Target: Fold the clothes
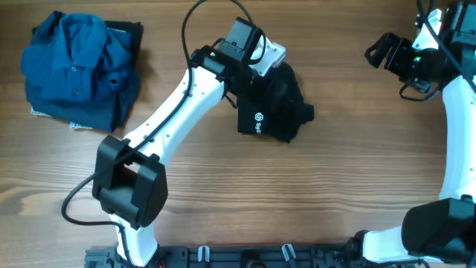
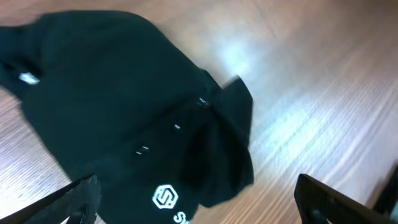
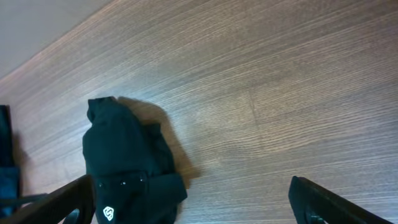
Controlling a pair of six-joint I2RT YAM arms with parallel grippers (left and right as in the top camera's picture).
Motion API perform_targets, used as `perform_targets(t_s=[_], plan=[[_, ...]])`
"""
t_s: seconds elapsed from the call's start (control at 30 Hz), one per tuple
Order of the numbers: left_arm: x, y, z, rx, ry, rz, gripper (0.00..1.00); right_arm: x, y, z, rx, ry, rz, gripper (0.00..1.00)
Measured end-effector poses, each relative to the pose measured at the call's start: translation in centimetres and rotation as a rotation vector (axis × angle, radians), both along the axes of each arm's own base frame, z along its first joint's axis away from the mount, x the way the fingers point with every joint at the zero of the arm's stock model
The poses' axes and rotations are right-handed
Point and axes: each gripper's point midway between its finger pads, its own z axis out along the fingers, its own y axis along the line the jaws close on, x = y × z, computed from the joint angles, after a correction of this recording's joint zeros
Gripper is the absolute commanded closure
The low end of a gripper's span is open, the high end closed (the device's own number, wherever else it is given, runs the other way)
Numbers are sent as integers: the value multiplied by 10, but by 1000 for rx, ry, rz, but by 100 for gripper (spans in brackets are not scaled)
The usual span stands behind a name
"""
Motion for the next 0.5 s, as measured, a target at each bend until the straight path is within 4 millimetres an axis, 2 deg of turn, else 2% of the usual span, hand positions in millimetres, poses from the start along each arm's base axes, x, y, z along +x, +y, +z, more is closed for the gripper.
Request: perform_targets(t_s=[0.03,0.2,0.3,0.37,0.5], plan=[[1,1,0,-4,14,28,0,0,0,0,1,0,1,0],[26,48,-2,-3,111,288,0,-1,1,-1,4,5,1,0],[35,78,11,-21,127,395,0,-1,1,0,3,4,0,1],[39,95,40,-52,71,431,0,-1,0,-1,0,4,-1,1],[28,103,96,-99,-63,414,0,-1,0,0,0,4,-2,1]])
